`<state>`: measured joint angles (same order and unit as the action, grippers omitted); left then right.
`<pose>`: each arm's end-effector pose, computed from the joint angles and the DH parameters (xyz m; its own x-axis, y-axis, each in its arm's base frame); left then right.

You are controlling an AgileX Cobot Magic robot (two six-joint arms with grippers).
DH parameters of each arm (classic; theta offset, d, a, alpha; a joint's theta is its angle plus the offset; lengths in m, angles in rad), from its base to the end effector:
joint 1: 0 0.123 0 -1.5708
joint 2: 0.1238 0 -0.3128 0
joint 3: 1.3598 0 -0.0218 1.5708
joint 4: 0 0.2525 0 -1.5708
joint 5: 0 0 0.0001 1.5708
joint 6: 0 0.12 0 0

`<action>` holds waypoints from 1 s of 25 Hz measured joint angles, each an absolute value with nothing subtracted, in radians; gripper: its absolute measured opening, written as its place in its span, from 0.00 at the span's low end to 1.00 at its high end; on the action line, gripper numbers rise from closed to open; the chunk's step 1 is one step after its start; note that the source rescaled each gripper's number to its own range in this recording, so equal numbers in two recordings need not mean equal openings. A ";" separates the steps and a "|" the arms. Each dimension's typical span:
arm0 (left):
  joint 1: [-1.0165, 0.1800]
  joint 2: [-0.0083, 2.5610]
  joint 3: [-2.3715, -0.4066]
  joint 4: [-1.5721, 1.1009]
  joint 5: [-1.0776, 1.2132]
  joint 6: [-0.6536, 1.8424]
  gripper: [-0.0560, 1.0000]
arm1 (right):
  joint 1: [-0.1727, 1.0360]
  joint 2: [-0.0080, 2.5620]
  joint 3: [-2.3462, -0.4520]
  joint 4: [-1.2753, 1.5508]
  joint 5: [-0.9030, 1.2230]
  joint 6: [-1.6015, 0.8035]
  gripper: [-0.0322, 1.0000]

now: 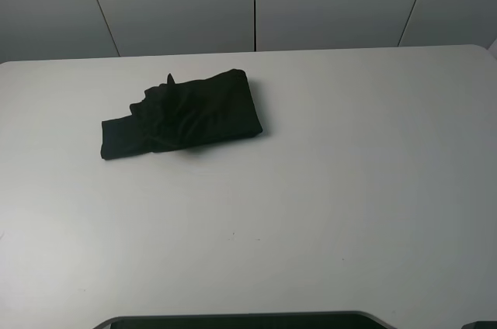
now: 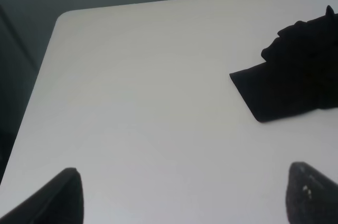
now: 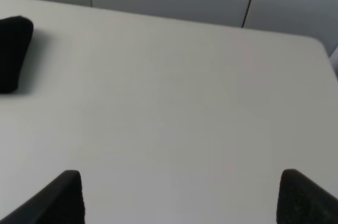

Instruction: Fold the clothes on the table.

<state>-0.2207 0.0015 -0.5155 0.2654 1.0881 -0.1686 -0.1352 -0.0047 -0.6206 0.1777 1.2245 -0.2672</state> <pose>-0.0042 0.0295 0.2697 -0.4438 0.0566 -0.8943 -0.0081 0.9977 0.0672 -0.0274 0.0239 0.2842 -0.4686 -0.1401 -0.8722 -0.1094 0.9889 -0.1001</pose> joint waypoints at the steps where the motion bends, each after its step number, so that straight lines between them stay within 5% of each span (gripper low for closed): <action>1: -0.221 0.000 -0.513 0.265 1.088 -0.170 1.00 | -0.135 -0.003 -0.600 0.188 1.216 -0.267 0.83; 25: -0.221 0.000 -0.512 0.183 1.088 -0.179 1.00 | -0.135 -0.003 -0.514 0.246 1.126 -0.295 0.83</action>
<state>-0.2207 0.0000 -0.5123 0.1833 1.0876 -0.1786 -0.1352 -0.0030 -0.5142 0.2464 1.1258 -0.2949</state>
